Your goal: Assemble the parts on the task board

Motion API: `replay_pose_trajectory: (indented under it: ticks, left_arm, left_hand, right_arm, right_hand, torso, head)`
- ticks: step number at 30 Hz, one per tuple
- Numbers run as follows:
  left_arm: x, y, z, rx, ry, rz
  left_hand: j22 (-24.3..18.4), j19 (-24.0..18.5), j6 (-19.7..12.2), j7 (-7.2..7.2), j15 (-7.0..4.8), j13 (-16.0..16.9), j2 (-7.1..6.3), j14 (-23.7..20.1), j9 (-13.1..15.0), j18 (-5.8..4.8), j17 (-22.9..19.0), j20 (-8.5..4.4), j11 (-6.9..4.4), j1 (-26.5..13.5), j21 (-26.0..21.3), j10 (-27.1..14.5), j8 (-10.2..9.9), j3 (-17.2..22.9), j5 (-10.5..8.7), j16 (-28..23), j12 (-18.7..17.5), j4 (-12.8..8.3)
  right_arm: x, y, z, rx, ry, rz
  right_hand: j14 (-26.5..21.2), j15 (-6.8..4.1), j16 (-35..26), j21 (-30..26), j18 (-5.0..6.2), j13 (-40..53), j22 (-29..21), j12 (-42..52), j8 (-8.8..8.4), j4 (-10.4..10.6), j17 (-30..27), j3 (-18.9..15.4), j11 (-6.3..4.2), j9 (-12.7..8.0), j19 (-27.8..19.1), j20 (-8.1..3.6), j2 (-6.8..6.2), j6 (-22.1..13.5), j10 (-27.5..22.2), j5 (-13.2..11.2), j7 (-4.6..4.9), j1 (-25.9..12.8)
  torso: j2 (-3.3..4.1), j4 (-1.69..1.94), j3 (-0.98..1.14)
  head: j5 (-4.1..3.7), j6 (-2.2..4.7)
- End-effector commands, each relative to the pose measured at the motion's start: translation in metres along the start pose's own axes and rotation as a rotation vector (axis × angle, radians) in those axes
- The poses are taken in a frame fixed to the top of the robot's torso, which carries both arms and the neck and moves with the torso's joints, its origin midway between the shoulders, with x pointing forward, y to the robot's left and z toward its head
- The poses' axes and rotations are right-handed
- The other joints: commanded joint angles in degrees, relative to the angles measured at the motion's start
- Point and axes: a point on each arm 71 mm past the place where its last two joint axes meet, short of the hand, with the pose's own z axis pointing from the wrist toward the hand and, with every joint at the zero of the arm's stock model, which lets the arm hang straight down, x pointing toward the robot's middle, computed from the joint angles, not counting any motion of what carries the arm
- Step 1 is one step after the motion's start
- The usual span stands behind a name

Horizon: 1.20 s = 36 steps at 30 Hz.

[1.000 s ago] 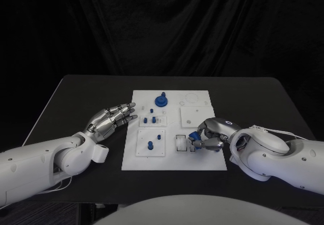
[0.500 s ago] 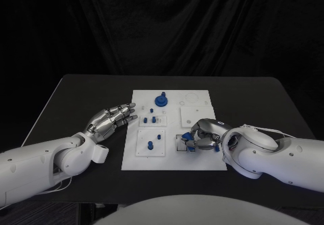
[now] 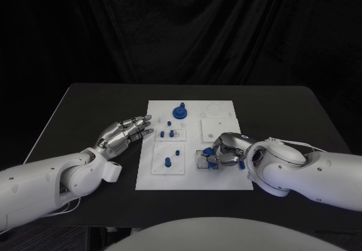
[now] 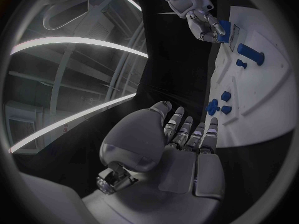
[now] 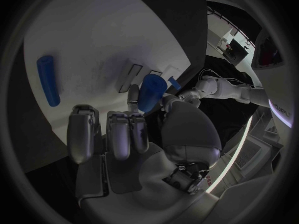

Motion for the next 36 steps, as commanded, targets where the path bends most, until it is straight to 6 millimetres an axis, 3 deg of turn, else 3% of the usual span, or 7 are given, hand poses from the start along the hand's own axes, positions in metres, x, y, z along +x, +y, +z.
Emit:
replay_pose_trajectory:
  ticks: [1, 6, 27, 36]
  left_arm:
    - [0.0017, 0.0000, 0.0006, 0.010, 0.013, -0.011]
    - [0.0017, 0.0003, 0.0009, 0.009, 0.014, -0.012]
    - [0.0027, 0.0010, 0.0017, 0.010, 0.019, -0.016]
    - [0.0057, 0.0014, 0.0023, 0.010, 0.030, -0.024]
  left_hand:
    - [0.0, 0.2, 0.1, 0.90, 0.08, 0.0, -0.16, 0.3, 0.0, -0.88, 0.1, 0.08, 0.58, -0.4, 0.1, 0.0, 0.2, 0.2, 0.25, 0.3, 0.2, 0.0]
    - [0.0, 0.2, 0.1, 0.90, 0.08, 0.0, -0.16, 0.3, 0.0, -0.88, 0.1, 0.08, 0.58, -0.4, 0.1, 0.0, 0.2, 0.2, 0.25, 0.3, 0.2, 0.0]
    - [0.0, 0.2, 0.0, 0.93, 0.12, 0.0, -0.14, 0.3, 0.0, -0.90, 0.1, 0.09, 0.58, -0.4, 0.1, -0.1, 0.2, 0.4, 0.26, 0.3, 0.0, 0.0]
    - [0.0, 0.3, 0.1, 0.93, 0.17, 0.0, -0.10, 0.3, 0.0, -0.91, 0.1, 0.09, 0.55, -0.4, 0.1, -0.1, 0.2, 0.6, 0.27, 0.3, 0.0, 0.0]
  right_arm:
    - [0.0015, -0.0030, 0.0008, 0.035, 0.017, -0.006]
    - [0.0009, -0.0024, 0.0022, 0.032, 0.005, -0.001]
    - [0.0008, 0.0026, 0.0062, 0.010, -0.012, 0.027]
    - [0.0000, 0.0006, 0.0064, 0.013, -0.017, 0.028]
  right_hand:
    - [6.0, 0.12, -0.2, -0.5, 0.10, 15.1, 12.5, 0.3, -0.51, 0.6, 14.0, -0.3, 0.15, 0.0, 4.1, -0.13, 0.26, 0.2, 6.2, -1.4, 0.31, -0.8]
    - [6.0, 0.17, -0.2, -0.6, 0.14, 15.1, 12.5, 0.3, -0.96, 0.9, 13.8, -1.1, 0.20, 0.1, 4.1, -0.08, 1.09, 0.4, 6.2, -3.8, 0.35, -2.1]
    - [5.9, 0.18, -0.3, -2.9, 0.64, 15.1, 11.8, 0.3, -1.44, 0.9, 13.5, -2.3, 0.19, 0.5, 3.5, -0.01, 2.30, 0.9, 6.2, -5.6, 0.33, -4.3]
    - [5.9, 0.21, -0.3, -2.9, 0.60, 15.1, 11.8, 0.3, -2.06, 1.0, 13.6, -4.6, 0.23, 0.9, 3.6, 0.01, 3.25, 1.2, 6.2, -6.9, 0.38, -7.5]
  torso:
    - [-0.05, -0.10, 0.01]
    - [-0.06, -0.10, 0.03]
    - [-0.05, -0.11, 0.02]
    - [-0.04, -0.11, 0.07]
  head:
    - [0.08, 0.00]
    - [0.18, 0.00]
    - [0.37, 0.00]
    - [0.51, 0.00]
